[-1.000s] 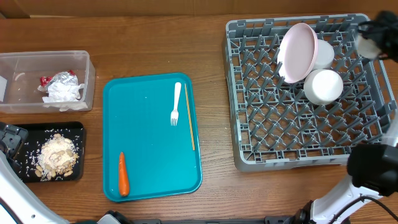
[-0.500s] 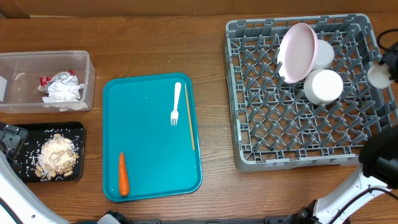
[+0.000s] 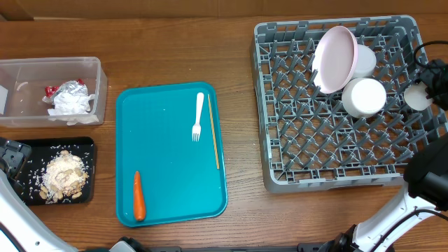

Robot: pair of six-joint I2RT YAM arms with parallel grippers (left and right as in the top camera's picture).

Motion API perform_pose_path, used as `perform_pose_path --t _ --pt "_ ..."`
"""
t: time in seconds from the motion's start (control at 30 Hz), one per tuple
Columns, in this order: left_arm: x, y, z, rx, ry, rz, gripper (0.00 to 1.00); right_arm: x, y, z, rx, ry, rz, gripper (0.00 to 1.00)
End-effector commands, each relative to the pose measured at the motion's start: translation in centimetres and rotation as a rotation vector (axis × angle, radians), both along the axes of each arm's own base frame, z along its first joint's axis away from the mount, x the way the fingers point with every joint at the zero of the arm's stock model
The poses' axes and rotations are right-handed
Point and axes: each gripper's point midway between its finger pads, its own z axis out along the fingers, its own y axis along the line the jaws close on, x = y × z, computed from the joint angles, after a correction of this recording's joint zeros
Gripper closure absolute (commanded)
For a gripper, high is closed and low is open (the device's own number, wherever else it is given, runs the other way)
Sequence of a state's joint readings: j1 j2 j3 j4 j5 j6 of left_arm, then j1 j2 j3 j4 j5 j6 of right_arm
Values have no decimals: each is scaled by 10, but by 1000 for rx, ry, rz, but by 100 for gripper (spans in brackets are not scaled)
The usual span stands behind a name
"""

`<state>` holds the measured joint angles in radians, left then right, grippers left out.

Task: Sort waste into correct bins and load items into the dishwasher rack
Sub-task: 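Lower the cup into the rack's right edge and release it, then move the right gripper left over the wooden chopstick on the tray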

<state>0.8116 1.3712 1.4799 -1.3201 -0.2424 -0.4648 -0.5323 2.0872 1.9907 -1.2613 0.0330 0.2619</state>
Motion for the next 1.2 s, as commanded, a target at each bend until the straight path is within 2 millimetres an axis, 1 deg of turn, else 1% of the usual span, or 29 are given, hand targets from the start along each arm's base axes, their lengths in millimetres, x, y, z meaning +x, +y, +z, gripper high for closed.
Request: perform_pose_path --t 0.0,0.13,0.2,0.23,0.33,0.43,0.5,0.53,0.6,0.67,0.7,0.8,0.83,0.9,0.97,1.0,1.07,1.17 --pt "3 2 6 9 -19 9 0 3 8 2 -4 4 14 24" --pt "3 2 6 9 -19 9 0 2 17 3 18 14 29 20" --pt "3 2 6 9 -19 9 0 0 19 5 19 17 30 14" --pt "3 2 6 9 -19 9 0 0 19 7 19 16 31 0" --pt "3 2 6 9 -19 9 0 -2 20 19 14 7 31 0" --pt "3 2 6 9 -19 9 0 -4 21 39 0 -20 30 0" --pt "3 2 6 9 -19 9 0 -6 23 58 -10 -54 15 0" --pt "3 2 6 9 -19 9 0 -6 27 71 -8 -82 17 0" --pt "3 2 6 9 -19 9 0 -4 40 96 25 -158 42 0" --pt "3 2 6 9 -19 9 0 -1 63 124 95 -255 97 0" --pt "3 2 6 9 -19 9 0 1 79 140 145 -313 139 0" --pt "3 2 6 9 -19 9 0 4 134 181 282 -476 359 0" --pt "3 2 6 9 -19 9 0 3 158 197 332 -533 446 0" --pt "3 2 6 9 -19 9 0 -1 194 217 380 -590 560 0" --pt "3 2 6 9 -19 9 0 -4 221 223 386 -593 626 0" --pt "3 2 6 9 -19 9 0 -5 242 225 392 -586 682 0" --pt "3 2 6 9 -19 9 0 -7 275 224 403 -571 779 0" --pt "3 2 6 9 -19 9 0 -8 319 207 367 -490 876 0"
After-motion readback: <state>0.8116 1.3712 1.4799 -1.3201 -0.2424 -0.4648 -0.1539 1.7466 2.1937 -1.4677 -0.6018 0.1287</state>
